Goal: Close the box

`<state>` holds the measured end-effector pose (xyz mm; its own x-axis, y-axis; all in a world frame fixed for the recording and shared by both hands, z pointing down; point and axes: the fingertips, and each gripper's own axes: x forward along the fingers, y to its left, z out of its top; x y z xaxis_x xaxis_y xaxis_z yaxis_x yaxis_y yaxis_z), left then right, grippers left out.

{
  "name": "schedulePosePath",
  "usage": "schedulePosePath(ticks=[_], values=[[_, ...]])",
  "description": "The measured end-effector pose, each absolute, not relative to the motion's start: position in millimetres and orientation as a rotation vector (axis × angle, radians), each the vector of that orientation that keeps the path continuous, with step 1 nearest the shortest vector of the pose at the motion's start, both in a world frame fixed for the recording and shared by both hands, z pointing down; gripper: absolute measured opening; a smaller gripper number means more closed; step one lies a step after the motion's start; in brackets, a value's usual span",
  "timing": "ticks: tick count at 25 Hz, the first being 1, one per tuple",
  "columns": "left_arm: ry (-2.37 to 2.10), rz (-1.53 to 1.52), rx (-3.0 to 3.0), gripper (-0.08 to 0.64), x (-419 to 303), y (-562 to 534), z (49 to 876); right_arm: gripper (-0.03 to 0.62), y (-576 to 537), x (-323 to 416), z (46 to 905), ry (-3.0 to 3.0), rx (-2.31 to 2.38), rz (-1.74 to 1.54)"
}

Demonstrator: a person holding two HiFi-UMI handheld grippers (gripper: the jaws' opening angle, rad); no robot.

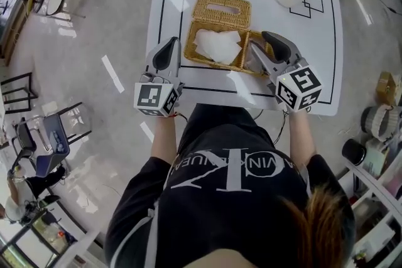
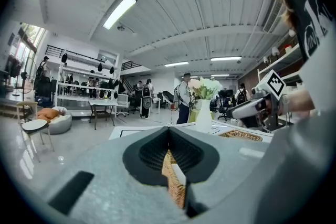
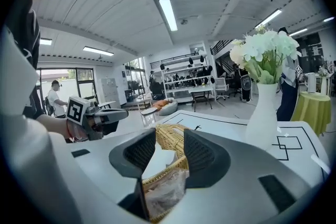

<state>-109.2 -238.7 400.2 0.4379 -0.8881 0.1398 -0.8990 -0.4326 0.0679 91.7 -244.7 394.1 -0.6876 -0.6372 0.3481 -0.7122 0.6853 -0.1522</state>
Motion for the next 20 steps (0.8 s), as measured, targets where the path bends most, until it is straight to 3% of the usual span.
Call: schedulePosePath(ticks=[20], values=[[-1.467, 0.192, 2.552, 0.011, -119, -355, 427, 0.202, -367, 86, 447, -2.397, 1.002, 0.455]])
